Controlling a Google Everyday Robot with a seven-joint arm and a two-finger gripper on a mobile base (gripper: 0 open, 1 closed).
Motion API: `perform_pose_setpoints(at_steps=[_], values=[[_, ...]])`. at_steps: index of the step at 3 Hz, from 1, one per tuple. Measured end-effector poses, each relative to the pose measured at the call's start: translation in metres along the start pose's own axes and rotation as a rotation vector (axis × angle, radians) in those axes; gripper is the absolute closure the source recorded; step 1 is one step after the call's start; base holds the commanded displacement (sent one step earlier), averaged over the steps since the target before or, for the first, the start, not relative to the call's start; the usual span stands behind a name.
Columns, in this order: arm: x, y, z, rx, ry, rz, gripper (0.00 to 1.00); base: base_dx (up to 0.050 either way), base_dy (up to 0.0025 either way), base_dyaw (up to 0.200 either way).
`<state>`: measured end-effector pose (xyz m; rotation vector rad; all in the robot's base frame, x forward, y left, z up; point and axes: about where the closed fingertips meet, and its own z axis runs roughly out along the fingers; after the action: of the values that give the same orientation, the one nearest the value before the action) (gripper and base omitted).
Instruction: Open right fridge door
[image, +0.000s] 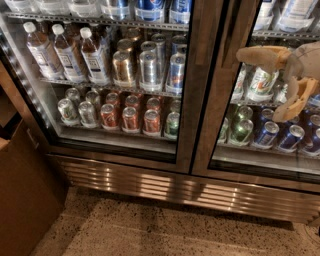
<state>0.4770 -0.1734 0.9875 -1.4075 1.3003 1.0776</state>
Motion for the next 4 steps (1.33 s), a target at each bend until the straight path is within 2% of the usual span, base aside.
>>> perform_pose_setpoints(at_steps=[1, 2, 3, 4], values=[[-0.005, -0.004, 0.002, 0.009, -0.023, -0.008, 0.0, 0.0, 0.0, 0.0], [-0.026, -0.002, -0.005, 0.039, -0.034, -0.055, 0.0, 0.0, 0.0, 0.0], [-0.028, -0.006, -0.004, 0.058, -0.046, -0.056, 0.0, 0.0, 0.0, 0.0], [-0.03, -0.007, -0.007, 0.129, -0.135, -0.069, 0.0, 0.0, 0.0, 0.0]])
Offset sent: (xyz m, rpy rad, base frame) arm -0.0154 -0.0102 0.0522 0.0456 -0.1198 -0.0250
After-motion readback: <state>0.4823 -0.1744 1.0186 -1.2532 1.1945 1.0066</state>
